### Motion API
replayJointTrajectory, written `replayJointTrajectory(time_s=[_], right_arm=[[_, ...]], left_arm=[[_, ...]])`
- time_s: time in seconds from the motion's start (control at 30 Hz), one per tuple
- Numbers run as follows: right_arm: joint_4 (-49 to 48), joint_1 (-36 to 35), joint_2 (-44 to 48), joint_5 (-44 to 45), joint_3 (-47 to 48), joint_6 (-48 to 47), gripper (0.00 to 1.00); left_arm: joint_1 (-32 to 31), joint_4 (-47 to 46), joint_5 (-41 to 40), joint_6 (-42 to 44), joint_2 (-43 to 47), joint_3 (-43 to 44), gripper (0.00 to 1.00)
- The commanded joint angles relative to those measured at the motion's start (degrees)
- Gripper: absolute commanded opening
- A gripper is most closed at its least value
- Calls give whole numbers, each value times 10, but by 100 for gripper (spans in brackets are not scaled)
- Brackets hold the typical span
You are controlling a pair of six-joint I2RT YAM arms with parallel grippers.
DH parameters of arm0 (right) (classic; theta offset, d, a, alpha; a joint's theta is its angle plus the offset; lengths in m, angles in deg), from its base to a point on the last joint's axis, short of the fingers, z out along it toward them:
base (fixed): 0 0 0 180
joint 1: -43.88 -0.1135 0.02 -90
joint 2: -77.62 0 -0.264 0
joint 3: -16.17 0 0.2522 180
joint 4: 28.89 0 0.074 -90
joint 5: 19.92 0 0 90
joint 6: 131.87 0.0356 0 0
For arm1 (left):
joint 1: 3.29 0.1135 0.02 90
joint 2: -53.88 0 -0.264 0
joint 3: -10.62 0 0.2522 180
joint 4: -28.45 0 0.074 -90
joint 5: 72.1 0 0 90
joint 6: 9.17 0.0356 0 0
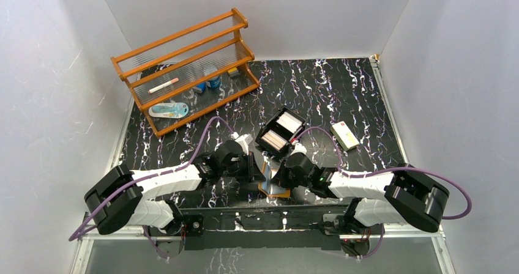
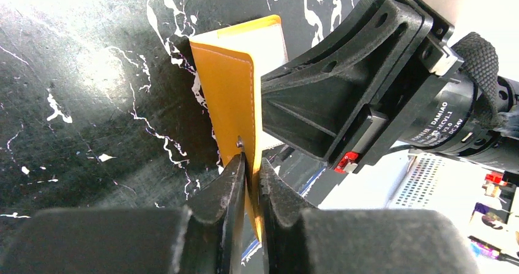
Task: Put the credit cards into the card holder
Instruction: Turn over the card slot in the card holder.
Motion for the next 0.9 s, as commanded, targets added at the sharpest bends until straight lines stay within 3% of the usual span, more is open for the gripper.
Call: replayJointTrajectory(time_s=[0.0, 0.07, 0.23, 0.33, 0.6, 0.73, 0.87], right_arm=[[-9, -3, 3, 8, 3, -8, 11], [-16, -3, 0, 6, 0, -8, 11], [-33, -3, -10, -2, 0, -9, 11], [-33, -3, -9, -4, 2, -10, 12], [-34, -3, -9, -5, -1, -9, 12], [-35, -3, -8, -5, -1, -9, 12], [-39, -3, -10, -7, -1, -9, 12]], left_arm=[[-3, 7, -1, 10, -2, 17, 5], [-3, 4, 2, 10, -2, 17, 0], [-7, -14, 10, 7, 16, 17, 0], [-9, -35, 11, 0, 28, 7, 7], [-8, -65, 18, -10, 22, -12, 12], [-9, -62, 18, -4, 19, -9, 2], [-9, -69, 24, -3, 14, -10, 0]])
